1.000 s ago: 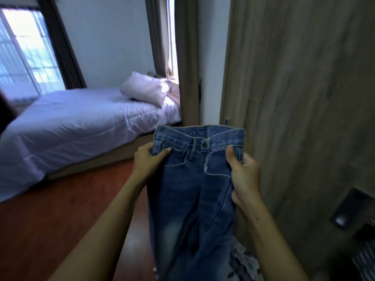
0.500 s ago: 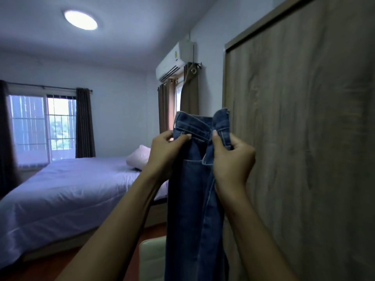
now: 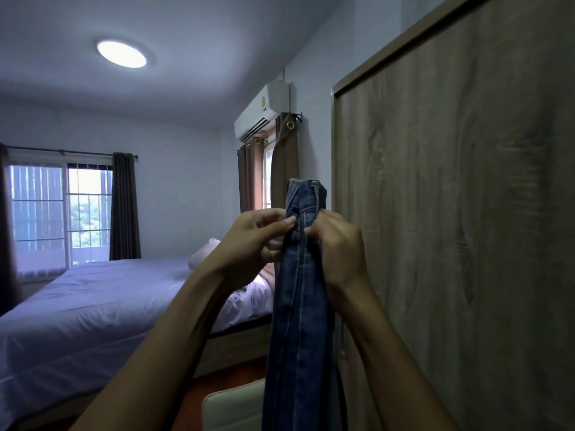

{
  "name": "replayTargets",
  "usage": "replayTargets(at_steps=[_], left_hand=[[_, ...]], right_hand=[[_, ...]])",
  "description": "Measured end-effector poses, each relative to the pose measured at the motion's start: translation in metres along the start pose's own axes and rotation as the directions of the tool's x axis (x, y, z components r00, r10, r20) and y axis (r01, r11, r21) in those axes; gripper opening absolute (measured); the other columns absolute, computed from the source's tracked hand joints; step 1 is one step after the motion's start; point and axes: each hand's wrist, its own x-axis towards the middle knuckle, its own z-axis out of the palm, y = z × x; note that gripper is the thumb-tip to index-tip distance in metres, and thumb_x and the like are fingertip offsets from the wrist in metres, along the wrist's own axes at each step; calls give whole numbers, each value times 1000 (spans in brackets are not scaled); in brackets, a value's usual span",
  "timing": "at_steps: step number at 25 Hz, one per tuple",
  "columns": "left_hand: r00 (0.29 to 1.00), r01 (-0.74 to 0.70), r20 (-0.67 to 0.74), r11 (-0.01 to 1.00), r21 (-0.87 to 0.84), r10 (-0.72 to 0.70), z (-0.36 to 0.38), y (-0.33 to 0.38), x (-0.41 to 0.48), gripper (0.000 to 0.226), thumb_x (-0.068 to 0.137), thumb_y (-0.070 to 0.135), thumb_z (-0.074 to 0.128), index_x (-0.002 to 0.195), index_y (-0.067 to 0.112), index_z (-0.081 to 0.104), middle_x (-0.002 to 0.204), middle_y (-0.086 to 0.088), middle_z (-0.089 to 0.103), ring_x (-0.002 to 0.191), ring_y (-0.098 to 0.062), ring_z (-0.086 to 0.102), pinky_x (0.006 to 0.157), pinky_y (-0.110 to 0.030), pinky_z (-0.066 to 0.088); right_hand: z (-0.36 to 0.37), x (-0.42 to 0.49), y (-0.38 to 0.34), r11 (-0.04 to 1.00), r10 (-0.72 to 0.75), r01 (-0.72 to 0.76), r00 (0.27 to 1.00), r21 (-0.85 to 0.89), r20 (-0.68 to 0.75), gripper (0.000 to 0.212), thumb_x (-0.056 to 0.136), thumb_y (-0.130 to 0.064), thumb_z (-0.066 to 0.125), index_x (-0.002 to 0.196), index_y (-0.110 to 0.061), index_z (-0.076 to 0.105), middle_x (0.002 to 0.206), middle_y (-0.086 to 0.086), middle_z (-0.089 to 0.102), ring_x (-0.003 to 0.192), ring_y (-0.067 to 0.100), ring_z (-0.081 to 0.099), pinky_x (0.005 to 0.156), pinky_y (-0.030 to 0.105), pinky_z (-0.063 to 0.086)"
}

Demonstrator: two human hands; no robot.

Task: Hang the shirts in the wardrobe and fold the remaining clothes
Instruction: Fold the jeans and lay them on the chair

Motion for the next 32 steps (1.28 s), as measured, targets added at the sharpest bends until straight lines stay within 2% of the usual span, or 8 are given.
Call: replayTargets(at_steps=[4,11,15,17,20,24,28,32], left_hand=[[998,47,-51,999,-18,-48,1,4,3,20,76,23,60,87,8,66,88,-19,53,82,-31,43,68,-31,45],[994,41,-106,996,75,-33,13,3,7,40,72,36,70,93,2,66,84,-13,67,71,-23,67,58,-31,56],[987,0,-162,992,129,21,17,9,11,22,85,24,65,84,2,61,79,-15,59,57,-18,63,45,-20,47],[971,-7,-235,992,128,38,20,10,14,19,91,18,55,81,3,57,72,-14,55,44,-11,54,37,-15,39],[950,10,-311,997,72,13,20,5,12,22,93,19,51,80,5,61,60,-5,62,51,-14,57,47,-22,52],[965,6,-262,999,53,9,11,6,10,25,95,22,46,93,1,61,67,-3,69,63,-15,65,62,-31,57],[963,22,-268,999,41,-10,3,5,15,26,97,25,43,100,4,59,79,-10,69,72,-23,66,68,-37,58],[951,-95,-250,940,328,184,-13,27,31,38,95,39,47,106,2,53,94,-13,66,87,-28,65,77,-41,55]], right_hand=[[-10,3,-2,993,107,-111,988,33,109,37,77,-35,49,107,-17,61,98,3,69,91,20,66,83,46,54],[-30,12,12,983,-21,59,977,-176,210,18,92,-13,57,102,-28,58,125,0,45,119,16,49,100,33,47],[-41,16,16,964,-134,194,947,-184,293,51,88,10,49,113,-32,63,126,-8,47,117,1,48,103,12,38],[-49,20,20,971,-188,206,972,-123,141,59,81,19,48,115,-26,64,123,-6,54,114,5,53,103,16,41],[-63,24,40,998,-45,34,981,-59,-188,46,85,-5,64,125,-26,57,129,1,48,116,10,50,104,28,43],[-73,35,53,884,247,-303,949,357,195,87,60,-47,77,135,-13,46,126,11,62,108,25,64,85,34,54],[-66,49,38,921,177,-243,957,303,230,63,54,-31,85,107,-3,66,99,12,73,89,28,71,70,31,57],[-54,73,7,957,42,-98,978,272,204,31,72,-5,77,102,-3,67,93,10,73,79,20,71,69,29,56]])
